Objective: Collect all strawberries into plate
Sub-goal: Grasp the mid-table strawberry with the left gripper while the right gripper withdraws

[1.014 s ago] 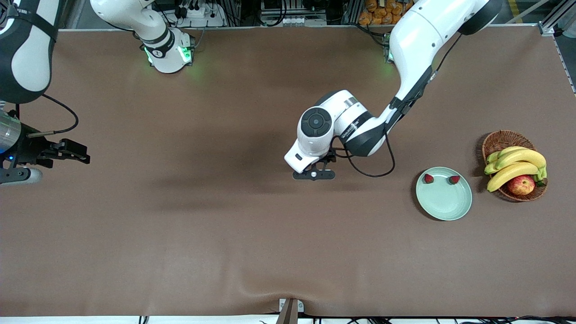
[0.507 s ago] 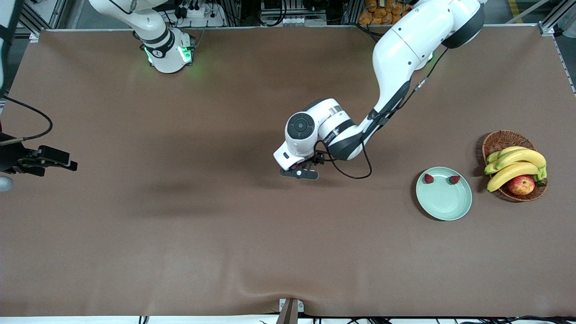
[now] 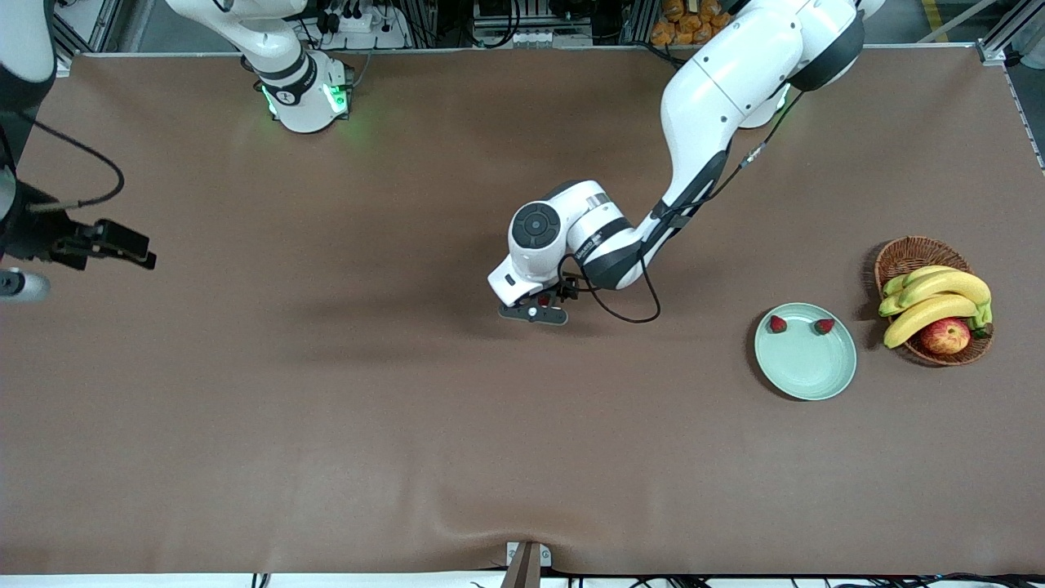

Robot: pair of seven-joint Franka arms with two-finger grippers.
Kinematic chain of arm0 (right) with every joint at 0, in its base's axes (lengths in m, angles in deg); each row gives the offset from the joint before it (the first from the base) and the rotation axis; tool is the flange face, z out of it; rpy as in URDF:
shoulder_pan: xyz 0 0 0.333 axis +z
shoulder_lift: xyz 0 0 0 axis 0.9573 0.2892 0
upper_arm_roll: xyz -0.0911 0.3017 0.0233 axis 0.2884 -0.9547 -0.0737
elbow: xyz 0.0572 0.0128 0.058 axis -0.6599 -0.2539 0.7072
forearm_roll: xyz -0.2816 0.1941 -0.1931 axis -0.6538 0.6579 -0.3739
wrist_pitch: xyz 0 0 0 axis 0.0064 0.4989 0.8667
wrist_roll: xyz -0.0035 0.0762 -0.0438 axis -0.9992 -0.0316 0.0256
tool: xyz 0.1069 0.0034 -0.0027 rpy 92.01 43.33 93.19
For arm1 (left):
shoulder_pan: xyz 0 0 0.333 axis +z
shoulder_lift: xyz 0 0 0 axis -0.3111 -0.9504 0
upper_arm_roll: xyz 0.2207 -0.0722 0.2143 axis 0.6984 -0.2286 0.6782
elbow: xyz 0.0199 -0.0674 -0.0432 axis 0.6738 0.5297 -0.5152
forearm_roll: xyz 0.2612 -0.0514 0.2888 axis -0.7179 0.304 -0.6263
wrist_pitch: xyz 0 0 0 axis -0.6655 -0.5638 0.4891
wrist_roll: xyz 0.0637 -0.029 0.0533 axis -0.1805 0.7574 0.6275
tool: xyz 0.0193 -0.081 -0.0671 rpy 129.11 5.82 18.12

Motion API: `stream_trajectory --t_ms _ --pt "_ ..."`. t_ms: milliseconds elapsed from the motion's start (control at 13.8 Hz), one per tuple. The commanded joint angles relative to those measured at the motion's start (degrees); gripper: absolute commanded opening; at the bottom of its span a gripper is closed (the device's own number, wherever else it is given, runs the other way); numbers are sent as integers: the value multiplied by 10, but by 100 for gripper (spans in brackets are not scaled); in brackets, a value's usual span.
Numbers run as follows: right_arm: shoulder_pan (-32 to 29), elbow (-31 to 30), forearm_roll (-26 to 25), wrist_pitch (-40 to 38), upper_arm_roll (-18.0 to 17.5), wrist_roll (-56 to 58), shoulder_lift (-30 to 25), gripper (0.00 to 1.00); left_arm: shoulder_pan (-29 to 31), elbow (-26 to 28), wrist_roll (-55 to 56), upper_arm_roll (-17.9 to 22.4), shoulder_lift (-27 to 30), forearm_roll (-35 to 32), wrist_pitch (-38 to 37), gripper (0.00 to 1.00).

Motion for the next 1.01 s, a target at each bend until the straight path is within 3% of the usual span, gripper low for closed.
stream_trajectory --t_ms 0,72,145,290,507,652,796,941 --pt "-35 -126 -12 49 -15 11 -88 100 -24 -14 17 23 -5 -10 13 100" --pt "-36 -132 -12 55 -15 11 -91 100 -24 -14 17 23 -6 -10 14 100" --pt "-42 -132 -9 60 -15 11 -89 100 -24 -14 17 23 -5 -10 14 93" --pt "-45 -128 -8 86 -15 10 -74 100 -24 -14 17 23 -8 -11 14 56" --pt "-41 -71 -6 83 -15 6 -23 100 -24 -14 17 23 -9 -11 14 25" --pt "-40 -53 -15 84 -15 10 -20 100 -24 -14 17 23 -9 -11 14 14" --pt "-52 -41 -2 76 -15 11 -20 100 -22 -14 18 23 -8 -9 14 13" --pt "-68 -38 43 44 -14 37 -21 100 -2 -14 42 23 10 -6 13 13"
